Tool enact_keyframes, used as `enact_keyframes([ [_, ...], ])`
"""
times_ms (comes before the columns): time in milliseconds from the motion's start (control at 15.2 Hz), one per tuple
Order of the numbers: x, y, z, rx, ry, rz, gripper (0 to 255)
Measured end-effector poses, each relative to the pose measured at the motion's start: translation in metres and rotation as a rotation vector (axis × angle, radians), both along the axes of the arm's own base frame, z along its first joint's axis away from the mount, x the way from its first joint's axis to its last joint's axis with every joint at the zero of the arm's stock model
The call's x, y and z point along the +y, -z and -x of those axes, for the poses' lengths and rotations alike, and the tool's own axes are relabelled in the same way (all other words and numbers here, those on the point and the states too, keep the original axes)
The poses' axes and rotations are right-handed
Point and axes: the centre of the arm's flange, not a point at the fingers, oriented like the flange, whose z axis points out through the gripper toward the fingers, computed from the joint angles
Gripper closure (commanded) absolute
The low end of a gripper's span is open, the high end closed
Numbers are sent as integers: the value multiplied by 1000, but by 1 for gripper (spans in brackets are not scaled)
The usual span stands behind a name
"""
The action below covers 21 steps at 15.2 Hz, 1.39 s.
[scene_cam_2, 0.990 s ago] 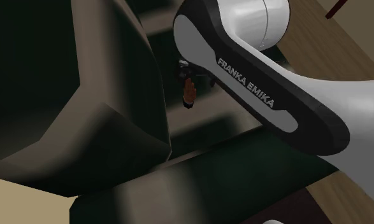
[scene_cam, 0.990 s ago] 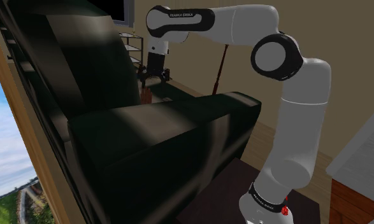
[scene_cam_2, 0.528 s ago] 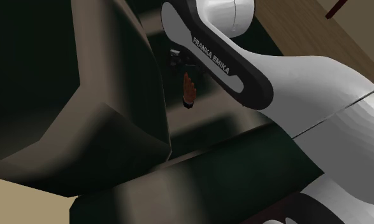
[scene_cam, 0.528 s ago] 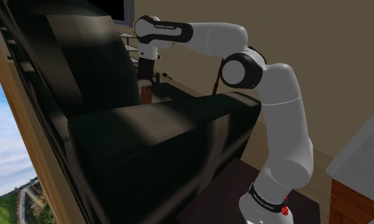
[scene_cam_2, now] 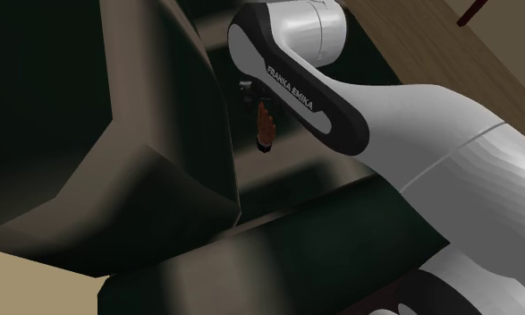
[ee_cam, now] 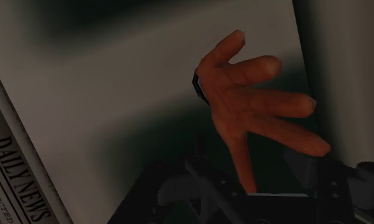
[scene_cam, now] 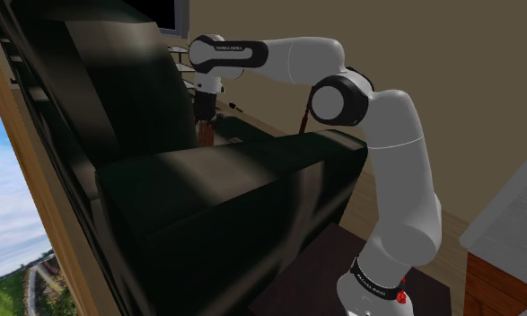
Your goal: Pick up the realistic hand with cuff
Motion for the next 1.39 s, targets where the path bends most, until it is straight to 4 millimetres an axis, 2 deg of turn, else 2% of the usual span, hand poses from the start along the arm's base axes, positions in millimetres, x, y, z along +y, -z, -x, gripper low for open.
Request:
enact_keyframes([
  [660, 0, -1, 0, 0, 0, 0, 255],
  [1386, 0, -57, 0, -1, 0, 0, 255],
])
